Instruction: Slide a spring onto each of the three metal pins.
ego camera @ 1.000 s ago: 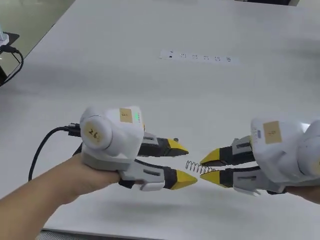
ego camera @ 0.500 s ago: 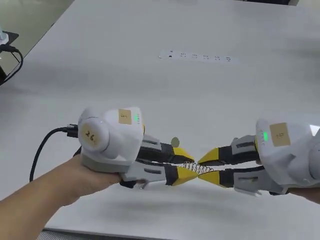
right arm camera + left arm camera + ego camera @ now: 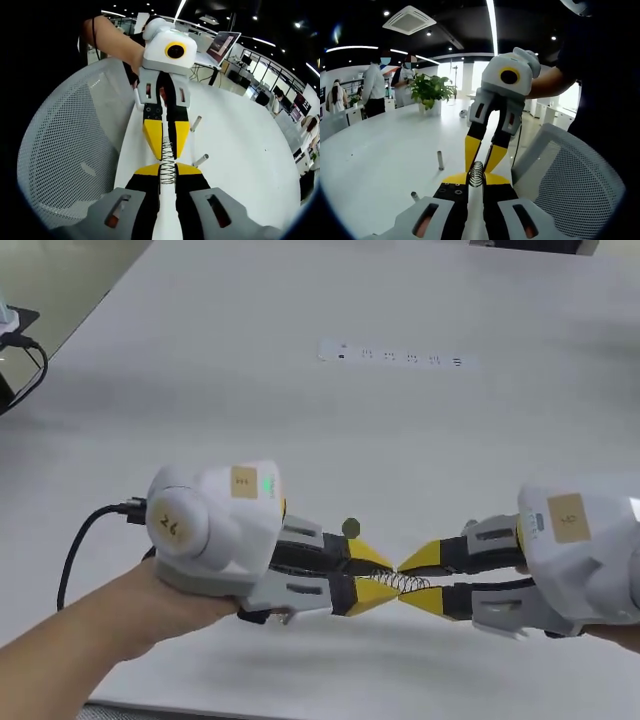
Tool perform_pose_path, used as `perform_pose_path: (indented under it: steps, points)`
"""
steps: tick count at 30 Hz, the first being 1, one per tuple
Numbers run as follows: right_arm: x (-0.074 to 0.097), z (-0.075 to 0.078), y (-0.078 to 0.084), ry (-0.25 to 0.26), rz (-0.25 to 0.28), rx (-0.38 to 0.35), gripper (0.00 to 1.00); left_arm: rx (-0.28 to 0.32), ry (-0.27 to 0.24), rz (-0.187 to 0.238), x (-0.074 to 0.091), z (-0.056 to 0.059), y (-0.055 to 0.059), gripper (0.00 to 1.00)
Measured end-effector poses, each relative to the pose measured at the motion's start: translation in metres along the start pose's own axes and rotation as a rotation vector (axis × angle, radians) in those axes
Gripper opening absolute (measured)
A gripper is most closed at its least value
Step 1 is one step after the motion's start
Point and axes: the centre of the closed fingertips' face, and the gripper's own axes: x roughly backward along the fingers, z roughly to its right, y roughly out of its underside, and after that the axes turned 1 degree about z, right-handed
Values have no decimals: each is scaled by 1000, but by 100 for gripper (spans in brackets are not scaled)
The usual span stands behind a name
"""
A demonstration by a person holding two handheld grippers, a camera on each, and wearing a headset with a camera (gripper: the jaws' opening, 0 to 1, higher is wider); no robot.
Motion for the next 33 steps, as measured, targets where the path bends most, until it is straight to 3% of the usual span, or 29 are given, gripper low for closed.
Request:
perform_pose_path:
  steps: [13, 17, 21, 33]
  points:
    - [7, 0, 10, 2, 6, -99, 10, 13, 12, 2, 4, 1, -2, 2]
    - [7, 1, 9, 7, 12, -68, 8, 17, 11, 6, 5, 1, -4, 2]
    - [8, 2, 6, 3, 28, -83, 8, 22, 11, 12, 7, 1, -5, 2]
    - [19, 1, -5, -16, -2, -6, 7, 49, 18, 17, 6, 2, 2, 2]
